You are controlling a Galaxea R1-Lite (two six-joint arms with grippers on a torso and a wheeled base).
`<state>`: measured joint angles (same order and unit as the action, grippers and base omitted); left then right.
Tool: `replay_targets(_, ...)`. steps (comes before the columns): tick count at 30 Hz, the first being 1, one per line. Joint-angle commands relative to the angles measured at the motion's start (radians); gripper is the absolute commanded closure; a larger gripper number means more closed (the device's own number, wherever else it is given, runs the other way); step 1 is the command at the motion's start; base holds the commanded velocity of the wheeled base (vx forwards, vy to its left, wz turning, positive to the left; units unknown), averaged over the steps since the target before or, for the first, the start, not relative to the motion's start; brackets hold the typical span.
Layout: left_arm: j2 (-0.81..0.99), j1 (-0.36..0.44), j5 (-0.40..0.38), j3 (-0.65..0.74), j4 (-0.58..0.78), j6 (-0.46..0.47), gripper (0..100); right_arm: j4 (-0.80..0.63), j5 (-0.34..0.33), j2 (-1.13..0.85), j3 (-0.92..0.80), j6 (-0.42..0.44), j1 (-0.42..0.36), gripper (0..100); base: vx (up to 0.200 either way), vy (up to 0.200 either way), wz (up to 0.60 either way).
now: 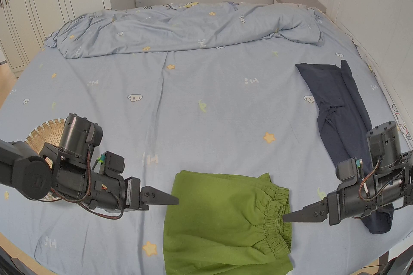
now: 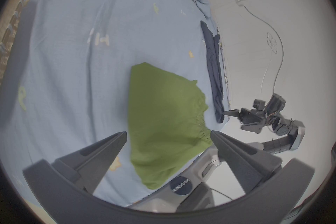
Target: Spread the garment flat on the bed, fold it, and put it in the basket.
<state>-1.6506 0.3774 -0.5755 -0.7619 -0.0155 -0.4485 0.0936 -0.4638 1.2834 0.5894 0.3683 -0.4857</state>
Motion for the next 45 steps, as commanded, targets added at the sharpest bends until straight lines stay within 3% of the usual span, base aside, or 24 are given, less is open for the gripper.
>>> replay_targets(1,-0.184,-0.118,-0.066,0.069,-0.034,0.108,0,0.024,-0.033,0.119,0.017,0.004,-0.148,0,0.000,0.000,0.00)
replay_targets(9,-0.281,-0.034,-0.070,0.044,-0.124,0.088,0,0.155,-0.070,0.272,-0.016,0.006,-0.205,0,0.000,0.000,0.00)
replay_targets(19,-0.337,0.061,-0.061,-0.005,-0.138,0.048,0,0.305,-0.108,0.389,-0.126,0.001,-0.180,0,0.000,0.000,0.00)
replay_targets(28,-0.379,0.121,-0.064,-0.025,-0.152,0.047,0,0.308,-0.121,0.382,-0.151,0.001,-0.142,0,0.000,0.000,0.00)
replay_targets(34,-0.413,0.175,-0.061,-0.022,-0.236,0.036,0,0.314,-0.124,0.358,-0.143,0.003,-0.117,0,0.000,0.000,0.00)
replay_targets(40,-0.417,0.195,-0.063,-0.023,-0.251,0.010,0,0.314,-0.174,0.333,-0.143,0.001,-0.083,0,0.000,0.000,0.00)
replay_targets(41,-0.417,0.196,-0.063,-0.023,-0.256,0.008,100,0.314,-0.174,0.333,-0.143,0.001,-0.082,0,0.000,0.000,0.00)
replay_targets(45,-0.416,0.202,-0.060,-0.023,-0.288,-0.021,100,0.316,-0.174,0.335,-0.143,0.001,-0.082,0,0.000,0.000,0.00)
